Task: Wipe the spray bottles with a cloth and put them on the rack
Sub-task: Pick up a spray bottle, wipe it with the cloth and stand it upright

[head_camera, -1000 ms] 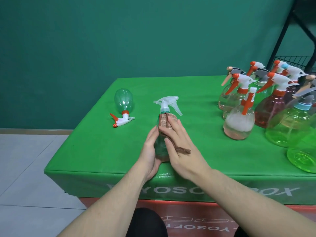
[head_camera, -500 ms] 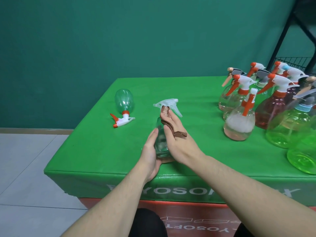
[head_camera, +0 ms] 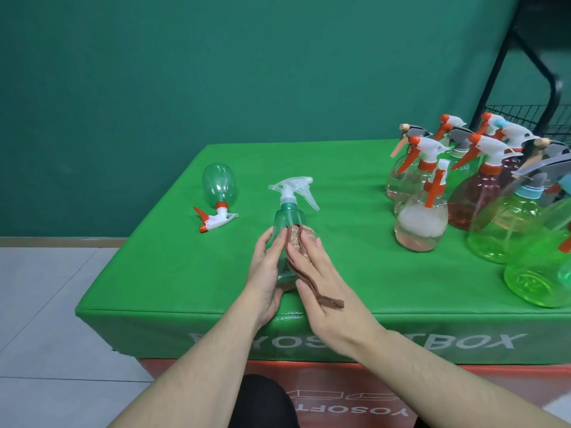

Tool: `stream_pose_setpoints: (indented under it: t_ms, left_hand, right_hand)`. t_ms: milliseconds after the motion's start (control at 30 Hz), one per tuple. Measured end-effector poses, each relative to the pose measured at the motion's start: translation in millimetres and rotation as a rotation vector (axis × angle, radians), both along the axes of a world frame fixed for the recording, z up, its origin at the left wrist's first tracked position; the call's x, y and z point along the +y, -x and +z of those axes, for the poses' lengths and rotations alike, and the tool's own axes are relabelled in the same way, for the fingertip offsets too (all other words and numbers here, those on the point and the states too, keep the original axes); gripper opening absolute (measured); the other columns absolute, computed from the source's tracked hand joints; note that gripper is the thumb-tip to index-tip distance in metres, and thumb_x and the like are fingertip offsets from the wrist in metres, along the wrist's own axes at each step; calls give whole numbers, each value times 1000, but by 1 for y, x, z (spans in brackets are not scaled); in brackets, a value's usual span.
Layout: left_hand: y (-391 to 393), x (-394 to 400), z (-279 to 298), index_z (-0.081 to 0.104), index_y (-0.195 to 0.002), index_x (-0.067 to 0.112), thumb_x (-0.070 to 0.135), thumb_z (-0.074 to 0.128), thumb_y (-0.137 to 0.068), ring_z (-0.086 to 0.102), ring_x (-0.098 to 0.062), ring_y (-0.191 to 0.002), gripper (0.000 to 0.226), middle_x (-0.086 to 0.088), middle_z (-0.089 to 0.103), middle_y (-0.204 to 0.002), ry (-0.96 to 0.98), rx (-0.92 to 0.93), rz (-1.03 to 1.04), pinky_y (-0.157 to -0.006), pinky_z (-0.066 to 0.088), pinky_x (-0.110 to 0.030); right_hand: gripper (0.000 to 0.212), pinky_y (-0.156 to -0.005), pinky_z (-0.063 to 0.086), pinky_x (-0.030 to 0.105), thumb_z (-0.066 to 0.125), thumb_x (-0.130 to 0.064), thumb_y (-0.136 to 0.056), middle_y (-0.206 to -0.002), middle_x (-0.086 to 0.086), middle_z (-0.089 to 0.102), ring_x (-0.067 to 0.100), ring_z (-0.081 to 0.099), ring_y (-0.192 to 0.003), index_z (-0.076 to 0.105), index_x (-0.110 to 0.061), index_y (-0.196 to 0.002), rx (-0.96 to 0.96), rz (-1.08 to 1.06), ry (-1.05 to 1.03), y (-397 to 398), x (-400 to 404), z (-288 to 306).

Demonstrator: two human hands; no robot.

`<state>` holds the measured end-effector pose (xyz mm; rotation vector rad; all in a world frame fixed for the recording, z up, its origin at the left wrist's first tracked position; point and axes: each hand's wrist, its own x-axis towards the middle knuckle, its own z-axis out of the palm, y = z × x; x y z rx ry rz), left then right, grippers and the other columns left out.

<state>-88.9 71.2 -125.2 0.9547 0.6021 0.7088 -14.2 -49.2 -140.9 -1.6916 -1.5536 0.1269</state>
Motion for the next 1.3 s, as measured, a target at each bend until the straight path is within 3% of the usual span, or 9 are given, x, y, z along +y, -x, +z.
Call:
stream_pose_setpoints:
  t_ms: [200,433,600,767,833,967,1067,1200,1300]
  left_hand:
    - [0,0,1,51,-142,26,41,74,-76,73,-22,-95,72,-5,77,-116,39,-52,20,-71,61,-33]
    - [0,2,-3,52,-146,22,42,67,-85,74,-20,-100,66,-6,74,-123,-23,-33,-79,-79,58,-38]
    - [-1,1,-2,57,-142,19,43,59,-88,70,-24,-114,59,-7,72,-130,-9,-55,-109,-98,54,-46]
    - [1,3,-4,59,-142,18,48,58,-86,69,-25,-108,64,-12,69,-133,15,-35,-109,-80,60,-39]
    - [0,4,-4,59,-141,18,49,59,-82,69,-26,-105,67,-13,69,-132,43,-34,-112,-81,59,-42]
    - [0,6,-5,58,-140,17,48,61,-79,71,-27,-100,69,-14,69,-131,86,-51,-109,-76,61,-49]
    - [-1,6,-7,59,-140,16,47,60,-82,73,-24,-94,65,-11,74,-120,77,-44,-87,-73,61,-46]
    - [0,7,-7,58,-141,11,39,48,-102,74,-18,-82,49,-5,77,-105,78,-30,-67,-63,59,-34]
    - [1,6,-6,58,-142,11,39,44,-106,75,-17,-82,48,-4,78,-101,89,-14,-55,-60,59,-31]
  right_hand:
    - [54,-126,2,25,36,-23,-108,-170,-10,2,11,-5,-157,23,-21,-160,-37,15,-22,2,-7,-1]
    - [54,-128,4,32,33,-26,-107,-170,-10,1,11,-6,-156,23,-26,-160,2,-21,-19,-5,3,2]
    - [53,-127,2,28,33,-26,-107,-170,-13,2,7,-8,-156,23,-32,-159,45,-28,-25,-12,21,15]
    - [54,-127,5,29,29,-34,-106,-169,-14,6,1,-1,-155,27,-29,-160,126,-52,11,-19,44,34]
    - [51,-127,6,26,29,-34,-109,-169,-17,7,-4,3,-153,27,-32,-160,176,-59,35,-22,51,42]
    - [48,-121,4,13,28,-30,-111,-168,-16,13,-7,9,-150,26,-33,-158,277,-72,112,-25,63,55]
    - [47,-115,3,6,28,-31,-111,-167,-16,15,-11,10,-147,28,-35,-157,287,-92,89,-22,65,52]
    - [47,-116,5,6,31,-27,-110,-168,-15,14,-14,10,-146,30,-34,-157,260,-72,56,-14,54,40]
    - [48,-125,9,21,34,-26,-109,-168,-16,12,-10,9,-150,31,-30,-158,236,-42,38,-10,41,30]
